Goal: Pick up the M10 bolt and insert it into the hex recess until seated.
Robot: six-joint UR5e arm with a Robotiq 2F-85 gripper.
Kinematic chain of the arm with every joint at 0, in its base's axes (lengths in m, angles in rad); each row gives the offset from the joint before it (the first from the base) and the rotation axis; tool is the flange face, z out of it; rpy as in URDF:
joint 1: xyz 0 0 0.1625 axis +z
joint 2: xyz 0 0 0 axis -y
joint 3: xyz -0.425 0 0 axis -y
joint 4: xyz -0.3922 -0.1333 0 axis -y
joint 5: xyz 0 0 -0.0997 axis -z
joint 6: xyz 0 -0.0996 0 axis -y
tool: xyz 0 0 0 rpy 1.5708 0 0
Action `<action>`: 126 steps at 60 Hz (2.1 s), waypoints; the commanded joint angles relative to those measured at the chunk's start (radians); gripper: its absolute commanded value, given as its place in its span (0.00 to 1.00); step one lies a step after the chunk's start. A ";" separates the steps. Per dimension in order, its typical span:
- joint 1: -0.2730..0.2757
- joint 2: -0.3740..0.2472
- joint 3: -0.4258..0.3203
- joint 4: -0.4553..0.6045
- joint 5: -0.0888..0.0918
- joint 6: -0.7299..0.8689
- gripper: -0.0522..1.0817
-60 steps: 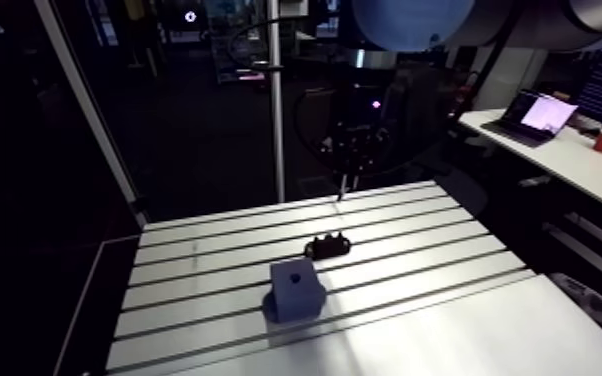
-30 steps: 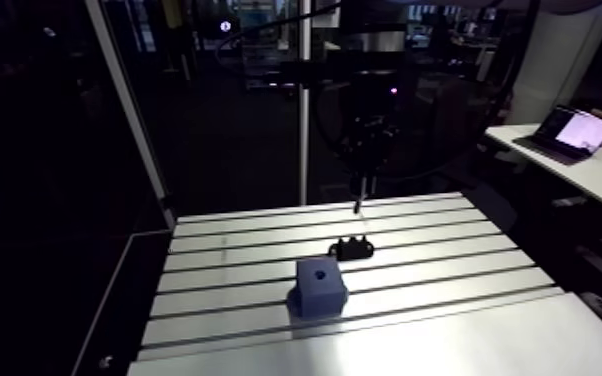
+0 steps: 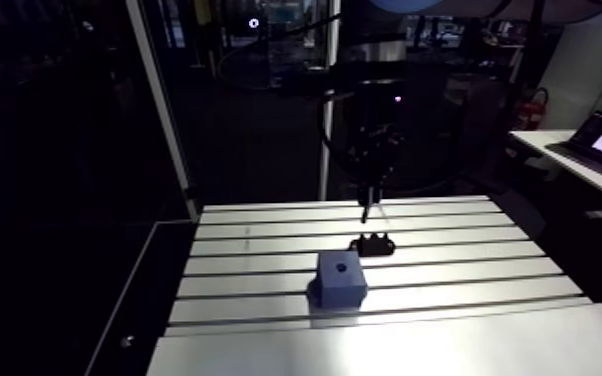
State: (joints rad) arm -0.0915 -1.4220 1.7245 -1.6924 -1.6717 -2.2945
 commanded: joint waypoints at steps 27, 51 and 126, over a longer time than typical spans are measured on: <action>0.085 0.027 0.020 0.008 -0.027 0.082 0.70; 0.085 0.055 0.034 -0.038 -0.029 0.082 0.70; 0.091 0.103 0.051 -0.059 -0.029 0.080 0.70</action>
State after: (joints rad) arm 0.0000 -1.3263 1.7761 -1.7502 -1.7004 -2.2141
